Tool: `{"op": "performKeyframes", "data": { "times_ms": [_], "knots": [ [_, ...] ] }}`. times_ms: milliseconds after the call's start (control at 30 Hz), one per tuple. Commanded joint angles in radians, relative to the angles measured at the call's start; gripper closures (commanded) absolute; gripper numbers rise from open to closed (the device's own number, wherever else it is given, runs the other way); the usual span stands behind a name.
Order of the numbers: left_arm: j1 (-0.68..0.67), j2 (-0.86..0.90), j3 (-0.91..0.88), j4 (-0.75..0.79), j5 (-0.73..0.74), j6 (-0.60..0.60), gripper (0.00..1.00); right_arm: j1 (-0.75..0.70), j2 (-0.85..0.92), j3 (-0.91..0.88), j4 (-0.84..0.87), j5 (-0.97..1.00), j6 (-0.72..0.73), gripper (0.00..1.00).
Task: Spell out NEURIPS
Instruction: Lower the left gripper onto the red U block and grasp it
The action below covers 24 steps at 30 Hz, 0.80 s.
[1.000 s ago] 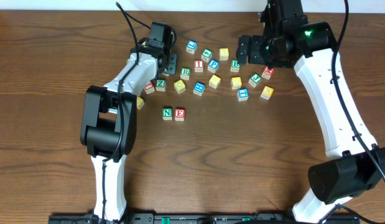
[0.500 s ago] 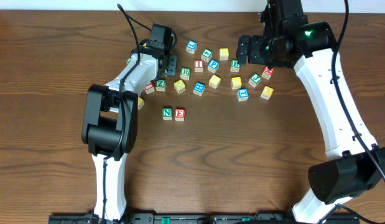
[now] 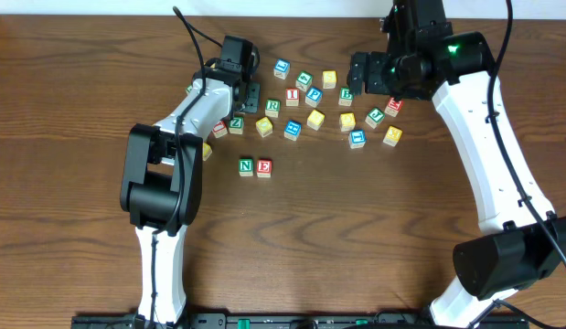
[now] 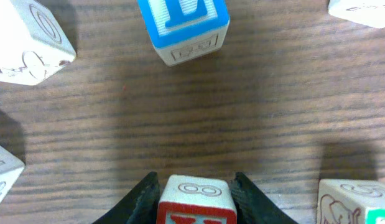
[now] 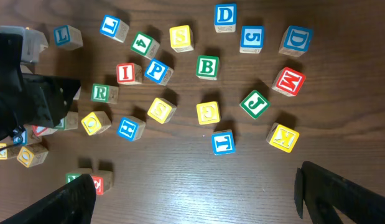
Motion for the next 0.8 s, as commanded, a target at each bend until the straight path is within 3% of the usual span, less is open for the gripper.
{"op": "performKeyframes", "data": {
  "times_ms": [0, 267, 467, 767],
  "knots": [
    [0.001, 0.019, -0.005, -0.026, -0.011, -0.013, 0.57, 0.004, -0.006, 0.005, -0.001, 0.001, 0.010, 0.01],
    [0.001, 0.019, -0.005, -0.036, -0.011, -0.013, 0.58, 0.004, -0.006, 0.005, -0.001, 0.001, 0.010, 0.01],
    [0.001, 0.018, -0.004, -0.036, -0.011, -0.013, 0.67, 0.004, -0.006, 0.005, -0.001, 0.001, 0.010, 0.01],
    [0.001, -0.039, -0.001, -0.036, -0.011, -0.016, 0.69, 0.004, -0.006, 0.005, -0.001, 0.001, 0.010, 0.01]
  ]
}}
